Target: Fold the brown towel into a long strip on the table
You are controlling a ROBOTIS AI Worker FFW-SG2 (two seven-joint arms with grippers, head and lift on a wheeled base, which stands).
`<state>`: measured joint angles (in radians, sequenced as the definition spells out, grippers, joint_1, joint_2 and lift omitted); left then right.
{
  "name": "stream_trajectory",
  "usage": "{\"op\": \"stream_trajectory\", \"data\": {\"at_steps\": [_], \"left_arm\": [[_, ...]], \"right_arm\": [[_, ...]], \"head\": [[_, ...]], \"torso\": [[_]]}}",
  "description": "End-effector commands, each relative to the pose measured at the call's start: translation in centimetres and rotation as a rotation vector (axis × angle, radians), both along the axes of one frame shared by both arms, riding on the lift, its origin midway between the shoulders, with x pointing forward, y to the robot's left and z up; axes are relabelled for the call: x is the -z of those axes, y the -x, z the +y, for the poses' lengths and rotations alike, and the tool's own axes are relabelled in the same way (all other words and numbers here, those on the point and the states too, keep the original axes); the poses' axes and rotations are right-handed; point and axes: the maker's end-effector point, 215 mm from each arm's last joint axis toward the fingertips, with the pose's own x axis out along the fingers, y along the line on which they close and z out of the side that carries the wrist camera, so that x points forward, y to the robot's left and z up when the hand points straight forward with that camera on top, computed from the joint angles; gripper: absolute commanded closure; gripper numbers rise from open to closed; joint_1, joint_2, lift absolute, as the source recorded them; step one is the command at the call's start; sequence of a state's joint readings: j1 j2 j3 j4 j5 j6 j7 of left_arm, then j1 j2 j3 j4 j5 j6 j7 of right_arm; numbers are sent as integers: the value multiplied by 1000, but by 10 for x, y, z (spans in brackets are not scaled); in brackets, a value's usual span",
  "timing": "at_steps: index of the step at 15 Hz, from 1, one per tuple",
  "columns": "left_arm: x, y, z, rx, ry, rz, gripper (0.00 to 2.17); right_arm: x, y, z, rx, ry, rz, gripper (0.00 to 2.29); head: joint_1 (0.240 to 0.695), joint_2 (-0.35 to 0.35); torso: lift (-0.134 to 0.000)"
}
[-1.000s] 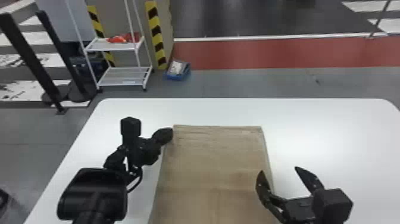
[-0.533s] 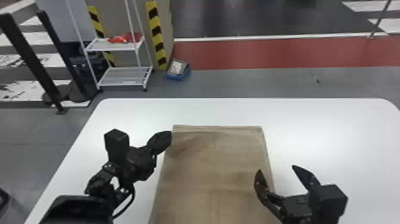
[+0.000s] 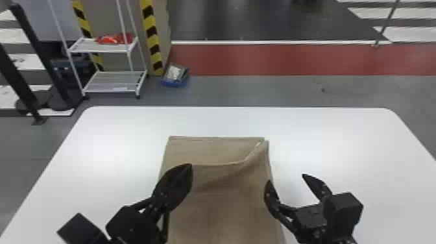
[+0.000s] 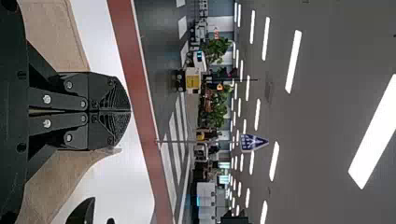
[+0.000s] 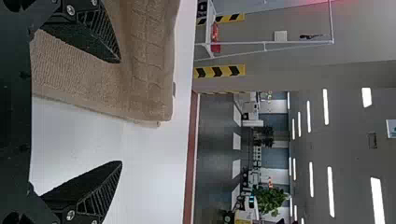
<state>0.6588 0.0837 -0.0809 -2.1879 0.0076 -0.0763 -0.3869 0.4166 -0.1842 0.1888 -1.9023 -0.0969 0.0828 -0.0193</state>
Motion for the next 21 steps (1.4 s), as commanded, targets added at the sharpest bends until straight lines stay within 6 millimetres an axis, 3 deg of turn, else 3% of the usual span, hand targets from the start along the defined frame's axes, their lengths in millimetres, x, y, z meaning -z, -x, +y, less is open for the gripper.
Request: {"op": "stream_trajectory", "data": {"at_steps": [1, 3, 4, 5, 6, 9, 11, 13, 15, 18, 19, 21], "left_arm": [[17, 18, -41, 25, -5, 8, 1359], [38, 23, -64, 9, -29, 31, 1349], [46, 26, -74, -5, -31, 47, 967], [51, 28, -83, -12, -17, 60, 248], [51, 29, -90, -9, -7, 60, 6], [46, 31, -97, -10, 9, 45, 6], [36, 25, -79, -44, 18, 12, 16], [34, 9, -25, -132, 30, 3, 2], [27, -8, 58, -261, 58, -6, 6], [23, -27, 180, -425, 120, 23, 6], [25, -29, 210, -460, 128, 38, 6], [33, -26, 268, -538, 161, 78, 6]], "right_arm": [[-3, 4, -22, -21, 4, -5, 113], [-7, 7, -35, -48, 14, -10, 113], [-14, 9, -44, -56, 21, -26, 113], [-17, 10, -54, -56, 30, -29, 113], [-22, 11, -61, -55, 33, -36, 113], [-35, 19, -78, -33, 40, -55, 113], [-45, 26, -72, -59, 57, -64, 113], [-42, 37, -47, -149, 140, -32, 113], [-34, 52, -12, -288, 215, 33, 113], [-12, 77, 31, -407, 301, 127, 113], [-16, 82, 47, -446, 316, 126, 113], [-12, 98, 84, -530, 351, 180, 113]], "head": [[695, -32], [695, -123], [695, -146], [695, -168], [695, -192], [695, -282], [695, -305], [695, -287], [695, -215], [695, -18], [695, 111], [695, 226]], "torso": [[-121], [-121], [-121], [-121], [-121], [-121], [-121], [-121], [-121], [-121], [-121], [-121]]}}
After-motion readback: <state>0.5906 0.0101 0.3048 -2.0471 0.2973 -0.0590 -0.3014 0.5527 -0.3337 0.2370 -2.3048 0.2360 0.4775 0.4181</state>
